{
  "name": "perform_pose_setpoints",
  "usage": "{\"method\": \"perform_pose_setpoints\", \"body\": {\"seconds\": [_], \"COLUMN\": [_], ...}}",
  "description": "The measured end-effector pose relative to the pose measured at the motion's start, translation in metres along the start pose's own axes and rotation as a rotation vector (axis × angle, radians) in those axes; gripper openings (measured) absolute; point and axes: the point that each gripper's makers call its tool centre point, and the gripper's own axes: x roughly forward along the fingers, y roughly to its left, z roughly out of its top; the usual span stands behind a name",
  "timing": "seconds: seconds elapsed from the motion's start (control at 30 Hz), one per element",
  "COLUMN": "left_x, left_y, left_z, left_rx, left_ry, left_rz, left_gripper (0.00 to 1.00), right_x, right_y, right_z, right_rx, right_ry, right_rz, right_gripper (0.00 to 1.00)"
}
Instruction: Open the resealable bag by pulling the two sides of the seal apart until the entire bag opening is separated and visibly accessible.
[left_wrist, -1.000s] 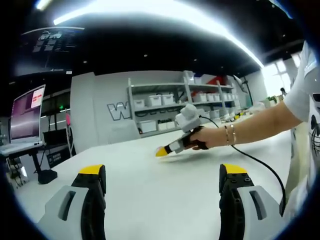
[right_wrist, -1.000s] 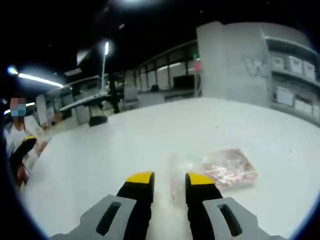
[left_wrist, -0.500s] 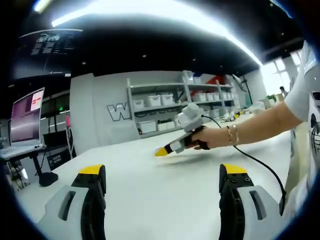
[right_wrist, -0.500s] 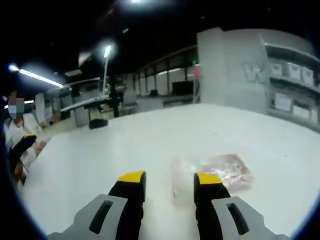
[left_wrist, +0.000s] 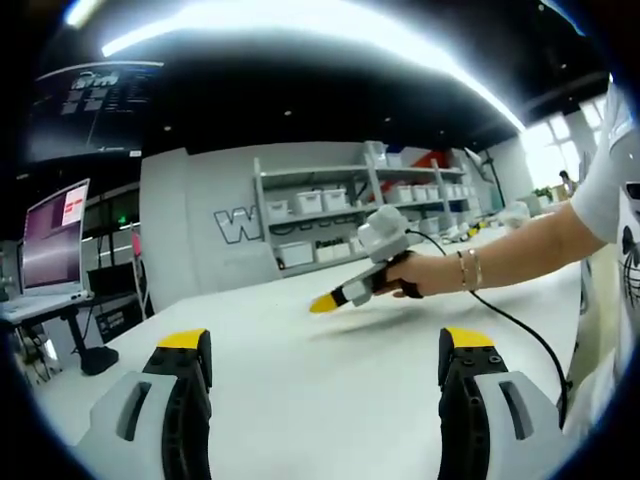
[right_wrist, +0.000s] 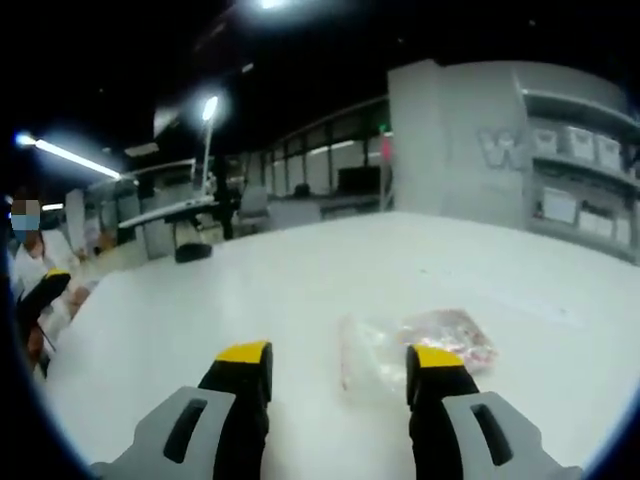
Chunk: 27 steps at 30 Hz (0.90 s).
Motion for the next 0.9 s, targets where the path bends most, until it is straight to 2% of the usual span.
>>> {"method": "perform_pose_setpoints", "body": {"seconds": [0.37, 0.63, 0.9], "left_x": [-0.002, -0.002, -0.002], "left_y": [0.001, 0.0, -0.001], "left_z": [0.0, 0.001, 0.003], "left_rx": [0.008, 0.007, 0.01], "left_ry": [0.004, 0.004, 0.001], "left_rz": [0.005, 0.004, 0.0], "left_gripper": [0.93, 0.93, 0.93], "right_x": [-0.004, -0.015, -0.018], "right_y": [-0.005, -0.001, -0.003], "right_z": [0.013, 0.019, 0.026], "right_rx": [-0.011, -0.049, -0.044], "right_ry": [-0.045, -0.088, -0.116], "right_rz": [-0.031, -0.064, -0.074], "right_gripper": [0.69, 0.85, 0.89]}}
